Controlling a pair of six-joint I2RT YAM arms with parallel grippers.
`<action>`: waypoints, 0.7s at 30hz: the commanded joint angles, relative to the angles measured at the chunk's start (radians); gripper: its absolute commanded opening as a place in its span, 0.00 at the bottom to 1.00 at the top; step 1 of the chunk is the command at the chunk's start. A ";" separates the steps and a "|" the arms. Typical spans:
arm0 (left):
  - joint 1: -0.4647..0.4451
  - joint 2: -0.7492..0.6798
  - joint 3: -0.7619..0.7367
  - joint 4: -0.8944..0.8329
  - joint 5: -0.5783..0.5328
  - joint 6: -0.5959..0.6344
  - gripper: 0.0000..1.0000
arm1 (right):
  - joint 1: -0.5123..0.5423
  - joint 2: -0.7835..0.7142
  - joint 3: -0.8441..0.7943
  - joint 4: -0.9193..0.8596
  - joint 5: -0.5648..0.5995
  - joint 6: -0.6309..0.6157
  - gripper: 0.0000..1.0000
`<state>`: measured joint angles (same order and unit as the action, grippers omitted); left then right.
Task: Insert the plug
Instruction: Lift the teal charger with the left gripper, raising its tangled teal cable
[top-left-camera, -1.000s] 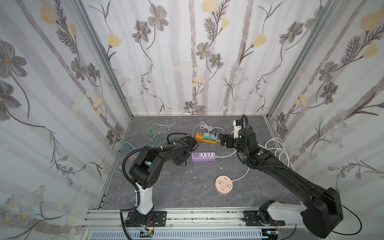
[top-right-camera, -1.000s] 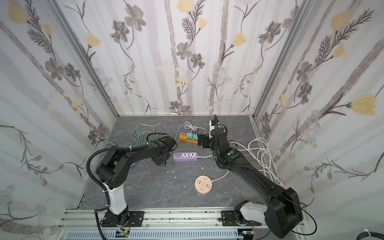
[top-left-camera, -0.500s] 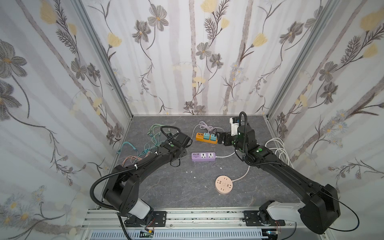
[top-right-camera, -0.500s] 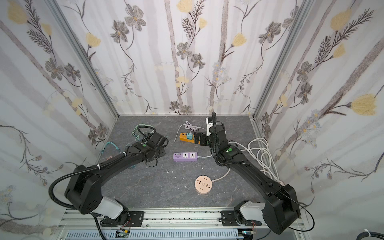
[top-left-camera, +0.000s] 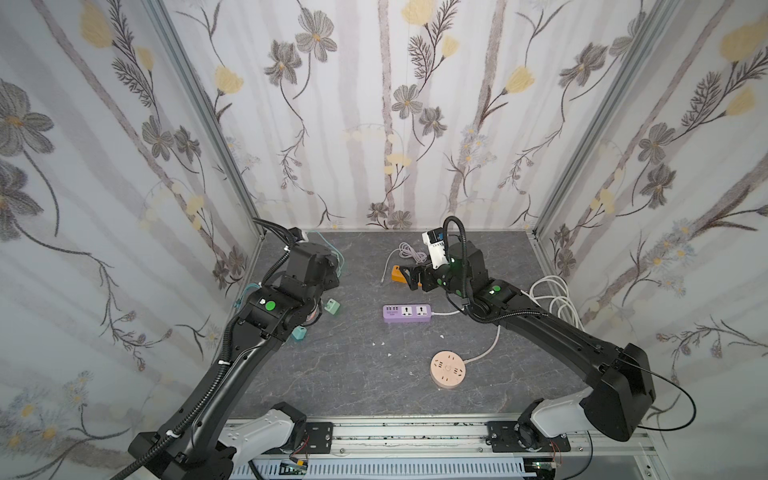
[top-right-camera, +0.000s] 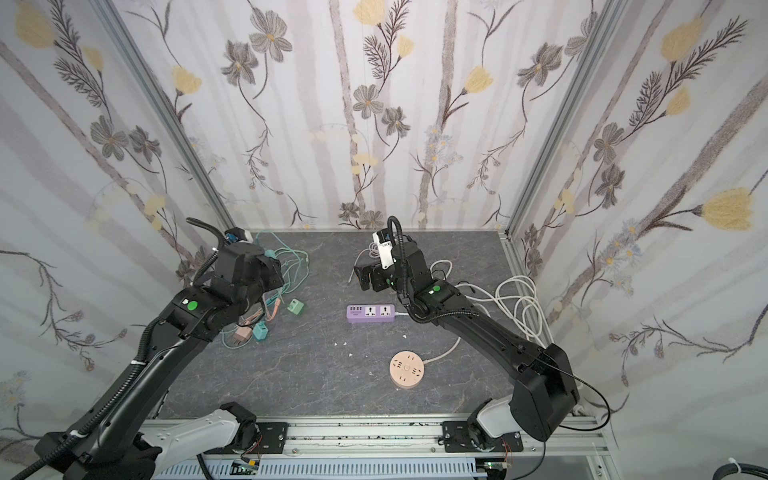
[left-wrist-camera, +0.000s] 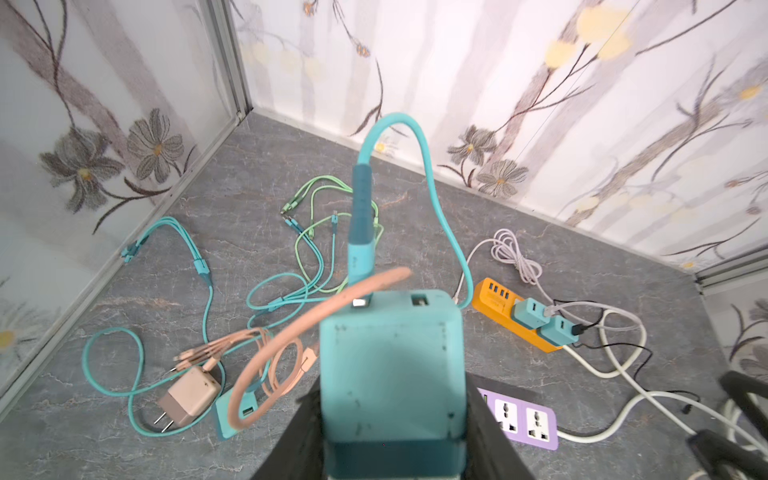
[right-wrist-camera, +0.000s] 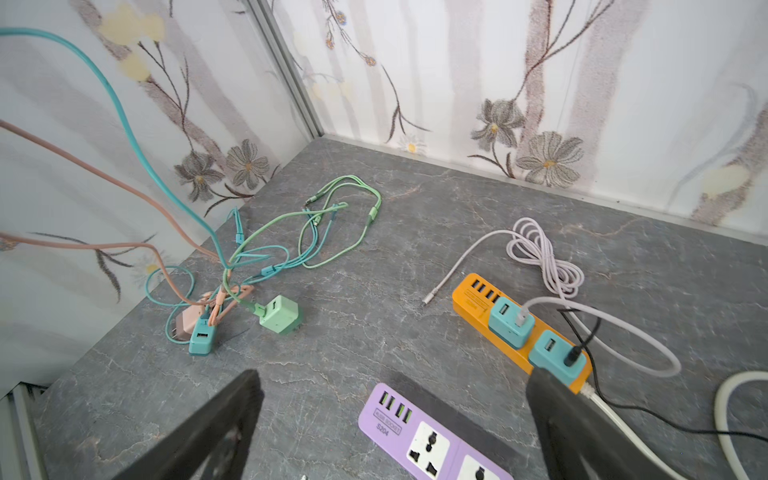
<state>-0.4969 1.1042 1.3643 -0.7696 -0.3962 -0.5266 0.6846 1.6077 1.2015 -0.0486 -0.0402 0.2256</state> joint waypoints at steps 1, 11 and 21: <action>0.052 0.004 0.126 -0.100 0.121 0.081 0.00 | 0.019 0.043 0.033 0.014 -0.043 -0.023 0.99; 0.174 0.083 0.356 -0.326 0.383 0.178 0.00 | 0.077 0.129 0.112 0.052 -0.282 -0.114 0.98; 0.227 0.130 0.305 -0.388 0.669 0.228 0.00 | 0.169 0.280 0.268 0.225 -0.454 -0.208 0.95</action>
<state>-0.2760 1.2263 1.6779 -1.1275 0.1627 -0.3344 0.8406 1.8584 1.4372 0.0536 -0.4332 0.0654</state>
